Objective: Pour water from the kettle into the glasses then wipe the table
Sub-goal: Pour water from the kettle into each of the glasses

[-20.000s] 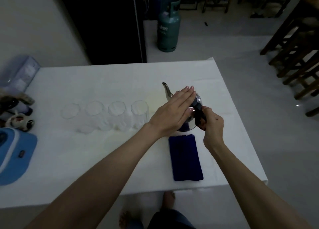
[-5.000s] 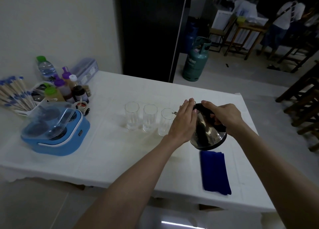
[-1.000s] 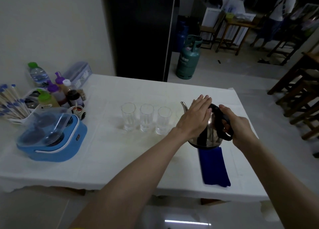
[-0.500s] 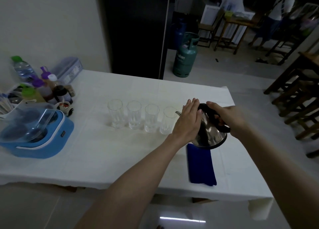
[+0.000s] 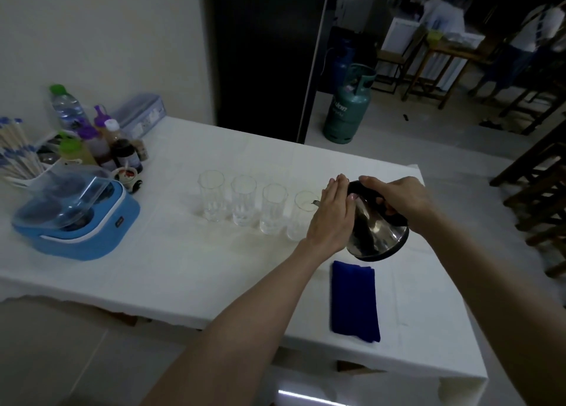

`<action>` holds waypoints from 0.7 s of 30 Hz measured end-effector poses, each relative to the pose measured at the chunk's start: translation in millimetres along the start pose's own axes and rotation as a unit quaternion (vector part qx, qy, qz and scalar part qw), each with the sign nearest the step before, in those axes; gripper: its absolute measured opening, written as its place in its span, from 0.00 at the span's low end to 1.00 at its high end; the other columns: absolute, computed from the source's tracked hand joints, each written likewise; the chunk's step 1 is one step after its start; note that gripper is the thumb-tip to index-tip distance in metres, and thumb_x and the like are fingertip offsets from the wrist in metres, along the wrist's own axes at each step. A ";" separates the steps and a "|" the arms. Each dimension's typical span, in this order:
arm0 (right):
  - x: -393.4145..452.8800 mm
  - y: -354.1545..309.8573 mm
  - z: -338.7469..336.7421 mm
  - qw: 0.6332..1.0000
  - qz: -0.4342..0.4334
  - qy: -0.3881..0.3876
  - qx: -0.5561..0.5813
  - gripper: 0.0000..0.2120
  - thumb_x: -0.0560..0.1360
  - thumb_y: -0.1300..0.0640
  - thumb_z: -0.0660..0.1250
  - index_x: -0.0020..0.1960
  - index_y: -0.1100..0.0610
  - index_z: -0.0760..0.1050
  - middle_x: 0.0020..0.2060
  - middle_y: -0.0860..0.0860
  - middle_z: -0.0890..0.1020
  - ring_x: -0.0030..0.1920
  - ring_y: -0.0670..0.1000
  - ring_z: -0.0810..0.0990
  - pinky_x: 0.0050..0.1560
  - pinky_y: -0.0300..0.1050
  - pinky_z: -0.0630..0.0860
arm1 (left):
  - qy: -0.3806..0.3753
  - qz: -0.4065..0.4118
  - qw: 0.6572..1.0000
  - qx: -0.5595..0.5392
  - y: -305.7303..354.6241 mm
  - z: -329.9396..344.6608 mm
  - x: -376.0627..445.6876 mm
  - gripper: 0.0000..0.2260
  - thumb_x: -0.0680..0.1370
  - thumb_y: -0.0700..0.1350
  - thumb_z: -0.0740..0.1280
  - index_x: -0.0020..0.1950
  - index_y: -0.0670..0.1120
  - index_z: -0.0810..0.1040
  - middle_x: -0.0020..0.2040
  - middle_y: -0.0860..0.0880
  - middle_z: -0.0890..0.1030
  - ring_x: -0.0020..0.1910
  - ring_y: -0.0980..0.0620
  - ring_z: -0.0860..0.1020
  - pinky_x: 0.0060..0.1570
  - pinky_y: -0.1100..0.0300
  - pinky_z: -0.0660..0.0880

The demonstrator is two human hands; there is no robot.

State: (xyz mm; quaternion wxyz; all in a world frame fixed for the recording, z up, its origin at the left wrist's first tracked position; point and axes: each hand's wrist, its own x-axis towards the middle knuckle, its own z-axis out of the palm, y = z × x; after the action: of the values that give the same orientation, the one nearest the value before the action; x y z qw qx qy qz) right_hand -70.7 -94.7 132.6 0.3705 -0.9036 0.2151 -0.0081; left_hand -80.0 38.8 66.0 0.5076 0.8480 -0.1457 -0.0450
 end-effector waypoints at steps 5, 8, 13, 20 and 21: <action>1.6 -3.2 1.0 1.000 -0.010 0.005 -0.013 0.26 0.72 0.34 0.68 0.33 0.57 0.79 0.32 0.52 0.81 0.35 0.52 0.79 0.38 0.44 0.74 | 0.007 -0.005 1.000 -0.003 -1.5 1.0 2.4 0.24 0.85 0.51 0.46 0.79 0.47 0.49 0.80 0.51 0.50 0.79 0.53 0.46 0.75 0.55 0.49; 5.8 -2.5 3.5 1.000 -0.011 0.003 -0.021 0.27 0.71 0.33 0.68 0.34 0.57 0.80 0.32 0.52 0.82 0.36 0.53 0.81 0.42 0.47 0.78 | 0.003 -0.013 1.000 -0.002 -6.5 1.0 5.9 0.24 0.84 0.52 0.46 0.80 0.49 0.48 0.80 0.52 0.50 0.79 0.53 0.46 0.75 0.54 0.49; 7.6 -5.0 3.5 0.999 -0.013 0.011 -0.034 0.27 0.71 0.33 0.68 0.34 0.57 0.81 0.30 0.51 0.81 0.32 0.51 0.79 0.34 0.42 0.72 | -0.008 -0.017 1.000 -0.002 -9.3 -2.4 10.0 0.24 0.84 0.54 0.46 0.79 0.50 0.47 0.80 0.52 0.50 0.79 0.52 0.46 0.76 0.52 0.50; 8.7 -7.5 5.2 0.998 0.002 0.019 -0.054 0.28 0.71 0.32 0.68 0.39 0.59 0.82 0.31 0.51 0.81 0.32 0.49 0.78 0.33 0.42 0.71 | -0.027 0.000 1.000 -0.005 -8.6 -7.4 8.2 0.24 0.84 0.52 0.46 0.79 0.47 0.48 0.80 0.50 0.51 0.78 0.54 0.47 0.77 0.55 0.48; 8.7 -7.4 6.0 0.998 0.002 0.020 -0.057 0.28 0.71 0.32 0.68 0.40 0.60 0.82 0.31 0.51 0.81 0.32 0.49 0.78 0.34 0.42 0.71 | -0.030 0.002 1.000 -0.008 -9.3 -8.2 7.7 0.24 0.84 0.52 0.46 0.79 0.47 0.48 0.80 0.50 0.51 0.78 0.54 0.47 0.77 0.55 0.48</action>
State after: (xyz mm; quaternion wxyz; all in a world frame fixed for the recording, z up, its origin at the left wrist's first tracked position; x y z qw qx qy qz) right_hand -59.0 -89.5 132.0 0.3141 -0.9224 0.2245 -0.0133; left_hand -69.0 47.6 62.3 0.5095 0.8421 -0.1622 -0.0701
